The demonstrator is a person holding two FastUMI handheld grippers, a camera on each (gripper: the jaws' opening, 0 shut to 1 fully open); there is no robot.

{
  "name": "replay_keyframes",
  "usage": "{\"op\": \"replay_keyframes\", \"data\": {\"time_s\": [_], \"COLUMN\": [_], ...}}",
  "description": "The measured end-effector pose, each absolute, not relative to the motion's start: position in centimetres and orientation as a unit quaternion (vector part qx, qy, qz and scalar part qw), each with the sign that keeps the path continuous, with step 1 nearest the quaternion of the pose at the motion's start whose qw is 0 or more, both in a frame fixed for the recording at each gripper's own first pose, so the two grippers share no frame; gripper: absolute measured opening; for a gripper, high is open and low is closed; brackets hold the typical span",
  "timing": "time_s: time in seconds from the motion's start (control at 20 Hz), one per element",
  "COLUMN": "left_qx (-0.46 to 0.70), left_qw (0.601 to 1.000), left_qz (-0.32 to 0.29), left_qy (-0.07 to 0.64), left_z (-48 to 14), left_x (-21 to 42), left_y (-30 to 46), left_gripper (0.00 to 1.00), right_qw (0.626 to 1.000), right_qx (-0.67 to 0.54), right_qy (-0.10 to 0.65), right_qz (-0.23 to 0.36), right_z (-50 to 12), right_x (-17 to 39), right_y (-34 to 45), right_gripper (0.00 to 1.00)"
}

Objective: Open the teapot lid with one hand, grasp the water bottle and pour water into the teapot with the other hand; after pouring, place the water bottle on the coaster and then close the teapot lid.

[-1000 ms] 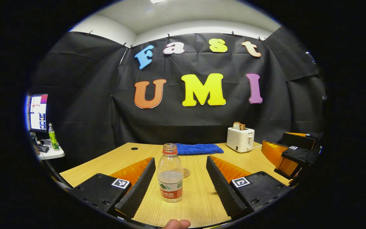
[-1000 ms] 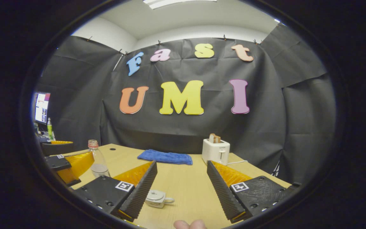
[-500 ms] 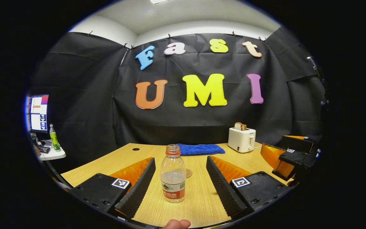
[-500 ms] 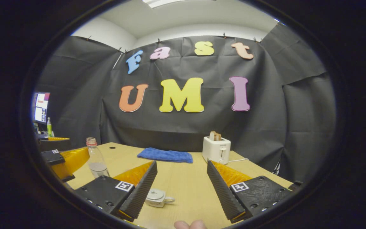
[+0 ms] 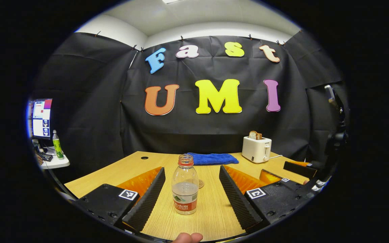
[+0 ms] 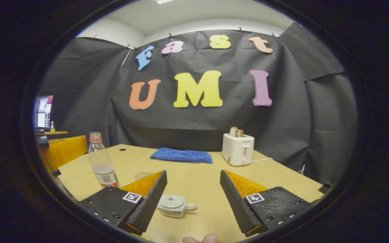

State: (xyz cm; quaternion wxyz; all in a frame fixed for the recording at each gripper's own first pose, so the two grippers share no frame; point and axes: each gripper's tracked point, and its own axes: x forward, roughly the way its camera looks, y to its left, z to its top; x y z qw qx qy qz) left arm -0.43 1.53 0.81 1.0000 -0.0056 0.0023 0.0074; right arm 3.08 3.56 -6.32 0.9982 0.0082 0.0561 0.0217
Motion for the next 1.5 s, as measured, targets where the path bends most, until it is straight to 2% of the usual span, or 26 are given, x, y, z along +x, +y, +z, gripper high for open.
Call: {"op": "replay_keyframes", "data": {"time_s": [0.4, 0.5, 0.7, 0.9, 1.0, 1.1, 1.2, 1.25, 1.5], "left_qx": [-0.021, -0.02, -0.019, -0.02, -0.02, -0.02, -0.021, -0.021, -0.019], "left_qw": [1.0, 1.0, 1.0, 0.999, 0.999, 0.999, 0.999, 0.999, 0.999], "left_qz": [0.018, 0.02, 0.023, 0.027, 0.028, 0.028, 0.028, 0.028, 0.029], "left_qy": [0.005, 0.004, 0.003, 0.004, 0.004, 0.005, 0.004, 0.003, 0.008], "left_z": [0.9, 1.0, 1.1, 1.1, 1.1, 1.0, 1.1, 1.1, 0.6], "left_x": [-0.4, -0.4, -0.3, -0.3, -0.3, -0.3, -0.4, -0.4, 0.0], "left_y": [3.1, 3.2, 3.6, 3.9, 4.1, 4.2, 4.2, 4.2, 4.2], "left_gripper": [1.0, 1.0, 1.0, 1.0, 1.0, 1.0, 1.0, 1.0, 1.0], "right_qw": [0.994, 0.993, 0.991, 0.991, 0.99, 0.989, 0.989, 0.989, 0.989], "right_qx": [-0.005, -0.012, -0.02, -0.027, -0.027, -0.031, -0.033, -0.033, -0.033], "right_qy": [0.108, 0.116, 0.123, 0.126, 0.129, 0.133, 0.128, 0.131, 0.121], "right_qz": [0.033, 0.033, 0.041, 0.042, 0.045, 0.053, 0.058, 0.059, 0.077], "right_z": [-11.4, -12.1, -12.7, -13.0, -13.1, -13.6, -13.4, -13.5, -13.0], "right_x": [5.9, 6.3, 6.9, 7.5, 7.7, 7.9, 7.7, 8.0, 7.7], "right_y": [5.9, 6.1, 6.9, 7.3, 7.5, 7.8, 7.6, 7.7, 8.1], "right_gripper": [0.98, 0.94, 0.68, 0.34, 0.32, 0.05, 0.09, 0.0, 0.0]}}
